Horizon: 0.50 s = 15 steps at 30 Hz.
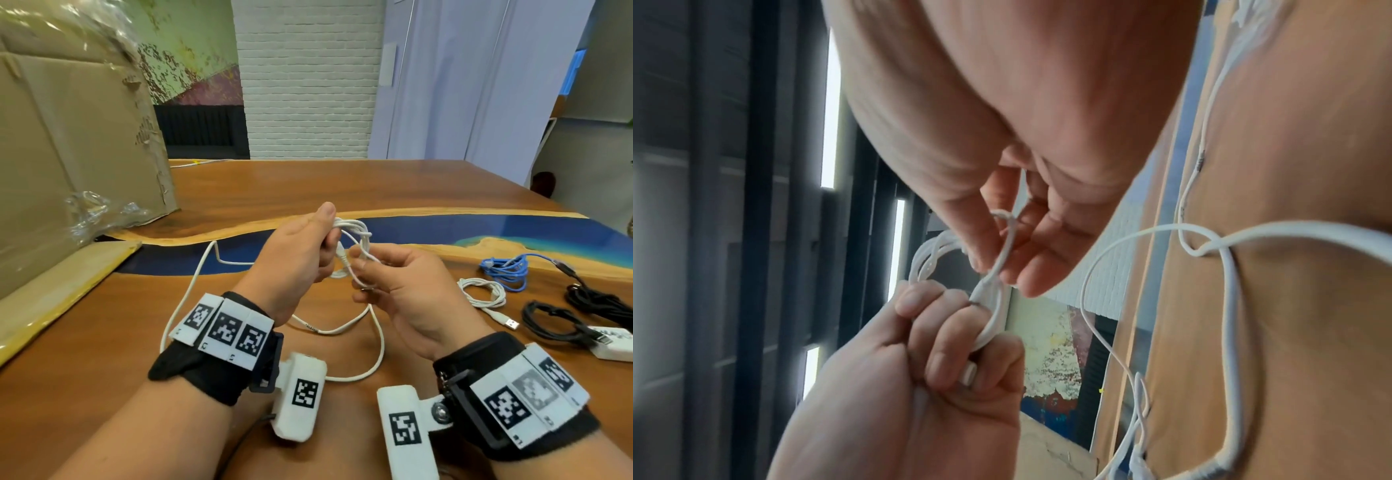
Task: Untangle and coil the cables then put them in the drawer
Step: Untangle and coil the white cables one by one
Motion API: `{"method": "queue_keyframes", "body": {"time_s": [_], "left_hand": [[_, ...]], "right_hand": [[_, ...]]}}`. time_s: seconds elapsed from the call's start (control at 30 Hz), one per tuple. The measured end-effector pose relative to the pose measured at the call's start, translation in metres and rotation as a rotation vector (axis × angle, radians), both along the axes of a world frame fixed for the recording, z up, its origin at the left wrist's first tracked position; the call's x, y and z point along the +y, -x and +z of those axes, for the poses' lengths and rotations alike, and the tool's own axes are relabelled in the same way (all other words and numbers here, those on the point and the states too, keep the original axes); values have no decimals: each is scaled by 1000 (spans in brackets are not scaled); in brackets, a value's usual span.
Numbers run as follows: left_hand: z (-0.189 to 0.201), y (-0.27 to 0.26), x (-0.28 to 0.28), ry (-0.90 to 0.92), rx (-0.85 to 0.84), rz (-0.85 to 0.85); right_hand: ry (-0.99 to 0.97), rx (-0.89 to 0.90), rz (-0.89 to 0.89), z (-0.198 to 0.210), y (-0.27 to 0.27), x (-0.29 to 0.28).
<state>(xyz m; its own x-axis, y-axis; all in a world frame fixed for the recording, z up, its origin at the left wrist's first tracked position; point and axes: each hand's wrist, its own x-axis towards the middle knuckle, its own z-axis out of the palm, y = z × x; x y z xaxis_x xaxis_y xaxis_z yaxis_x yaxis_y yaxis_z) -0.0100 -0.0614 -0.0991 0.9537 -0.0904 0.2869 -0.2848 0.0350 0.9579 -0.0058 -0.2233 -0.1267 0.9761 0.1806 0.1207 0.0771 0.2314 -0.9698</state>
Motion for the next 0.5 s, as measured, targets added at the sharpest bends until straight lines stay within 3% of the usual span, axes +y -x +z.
{"method": "queue_keyframes", "body": {"time_s": [0.1,0.3,0.4,0.5], "left_hand": [[3,-2,5,45,6,23],[3,-4,6,144,11,82],[3,-4,7,204,10,88],[3,-4,9,280,38,26]], "right_hand": [[-111,-11,-65,3,-4,-4],[-196,-41,80,13,0,-11],[-88,-97,54,12,0,-13],[181,-234,-71,9,0,-12]]}}
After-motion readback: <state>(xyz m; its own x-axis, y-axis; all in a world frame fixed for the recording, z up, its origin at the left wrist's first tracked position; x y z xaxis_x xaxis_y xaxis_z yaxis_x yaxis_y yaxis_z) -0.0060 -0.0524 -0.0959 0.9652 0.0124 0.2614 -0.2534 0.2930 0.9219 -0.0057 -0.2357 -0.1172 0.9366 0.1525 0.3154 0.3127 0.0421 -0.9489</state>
